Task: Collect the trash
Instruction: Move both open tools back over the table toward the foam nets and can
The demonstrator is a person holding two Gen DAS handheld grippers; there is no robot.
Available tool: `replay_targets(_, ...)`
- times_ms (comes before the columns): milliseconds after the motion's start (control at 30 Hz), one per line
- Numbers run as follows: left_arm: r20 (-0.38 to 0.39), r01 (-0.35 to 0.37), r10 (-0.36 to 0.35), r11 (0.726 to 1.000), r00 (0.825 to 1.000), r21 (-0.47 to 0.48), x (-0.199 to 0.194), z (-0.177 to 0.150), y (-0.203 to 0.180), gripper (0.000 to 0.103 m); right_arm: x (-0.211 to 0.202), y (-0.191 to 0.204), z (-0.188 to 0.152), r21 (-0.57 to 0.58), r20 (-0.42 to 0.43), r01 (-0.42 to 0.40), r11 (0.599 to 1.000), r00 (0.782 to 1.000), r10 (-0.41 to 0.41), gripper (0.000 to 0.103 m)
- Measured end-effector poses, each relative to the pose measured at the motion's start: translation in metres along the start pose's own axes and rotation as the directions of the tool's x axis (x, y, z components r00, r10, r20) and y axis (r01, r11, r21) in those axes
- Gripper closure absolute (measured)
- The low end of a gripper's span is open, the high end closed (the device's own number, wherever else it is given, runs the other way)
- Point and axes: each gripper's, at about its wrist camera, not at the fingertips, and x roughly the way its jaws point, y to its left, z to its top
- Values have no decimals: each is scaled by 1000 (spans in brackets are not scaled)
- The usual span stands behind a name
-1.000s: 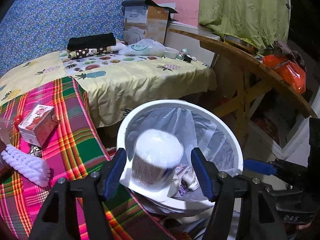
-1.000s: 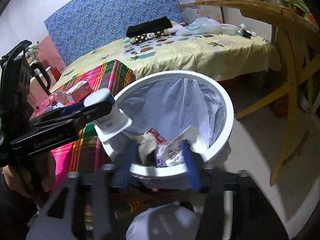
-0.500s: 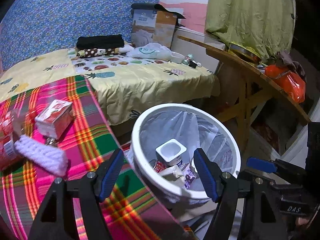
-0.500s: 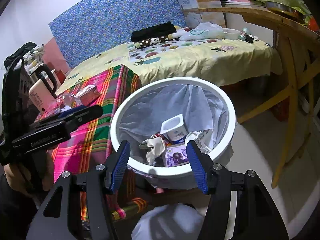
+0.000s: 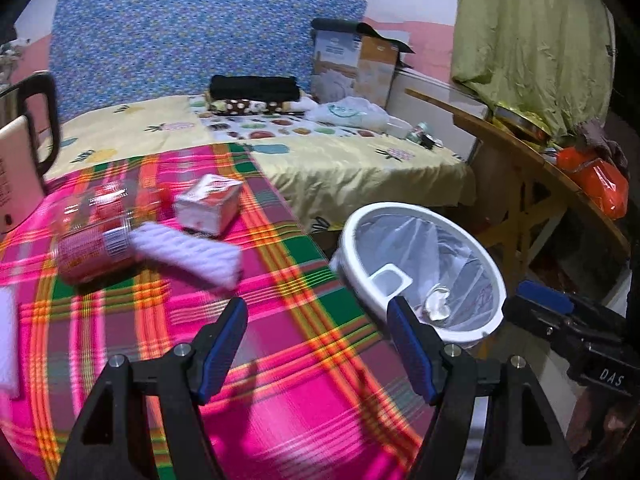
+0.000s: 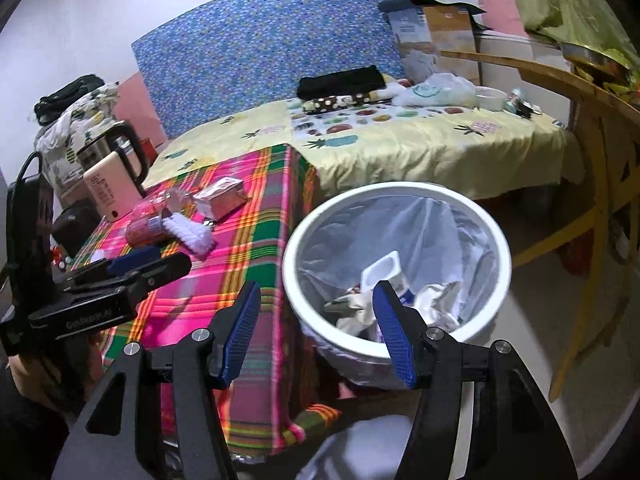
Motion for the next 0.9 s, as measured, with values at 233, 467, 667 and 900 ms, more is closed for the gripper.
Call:
replay_targets(233,16,-65,65,997,998,-32,-20,-11,23,29,6,25,1,-45,-3,-66,997,998,66,43)
replay_targets(467,21,-130,132,989,991,-67,-35,-23,46,29,13,45,-1,-102,-18,-119,988,993,118,43)
replay_targets(667,26,-162,165,983,986,-84,-47,-32,61,29,16,59,-2,-126,-41,-152,980,988,148,43)
replay_targets(900,22,-208,212,971,977,-117,-55,-34,82,29,23,75,1,-148,-67,-187,971,982,179,43)
